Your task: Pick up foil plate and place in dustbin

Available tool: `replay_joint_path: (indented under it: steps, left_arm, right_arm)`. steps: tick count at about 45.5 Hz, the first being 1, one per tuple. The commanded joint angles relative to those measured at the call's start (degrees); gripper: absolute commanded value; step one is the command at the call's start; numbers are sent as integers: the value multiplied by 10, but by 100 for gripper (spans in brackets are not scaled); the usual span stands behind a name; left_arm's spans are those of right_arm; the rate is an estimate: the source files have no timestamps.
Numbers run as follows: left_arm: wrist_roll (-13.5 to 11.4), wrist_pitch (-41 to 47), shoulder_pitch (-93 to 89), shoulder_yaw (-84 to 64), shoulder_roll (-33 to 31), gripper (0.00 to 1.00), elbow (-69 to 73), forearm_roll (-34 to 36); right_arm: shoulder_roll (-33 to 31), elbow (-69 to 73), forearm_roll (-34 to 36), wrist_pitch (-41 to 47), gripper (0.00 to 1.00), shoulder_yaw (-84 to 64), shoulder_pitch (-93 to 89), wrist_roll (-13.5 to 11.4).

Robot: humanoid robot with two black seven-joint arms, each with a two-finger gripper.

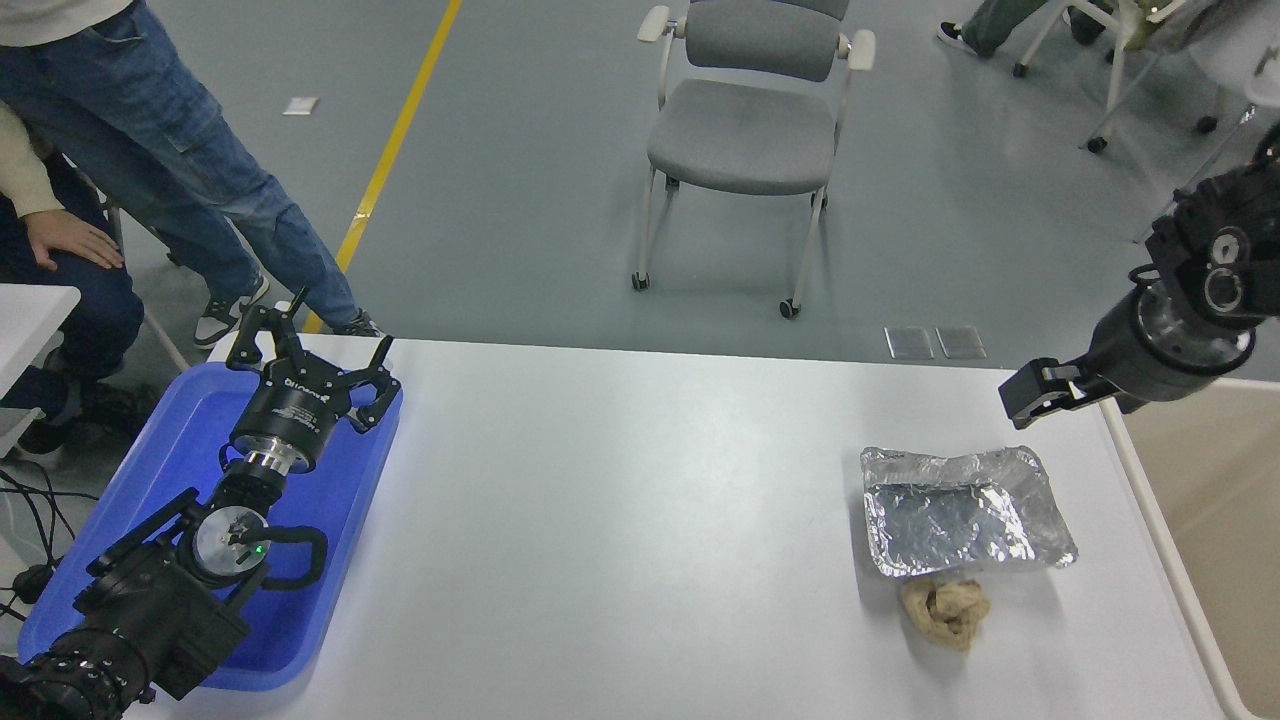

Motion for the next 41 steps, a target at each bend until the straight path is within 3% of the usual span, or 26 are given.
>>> replay_joint_path:
  steps: [1, 41]
  left_arm:
    - [0, 0, 0, -1, 0, 100, 0, 0]
    - [0, 0, 0, -1, 0, 100, 0, -1]
  right_arm:
    - [-14, -74, -40, -16, 96, 42, -121, 0]
    - [12, -316, -41, -120, 95, 190, -431, 4]
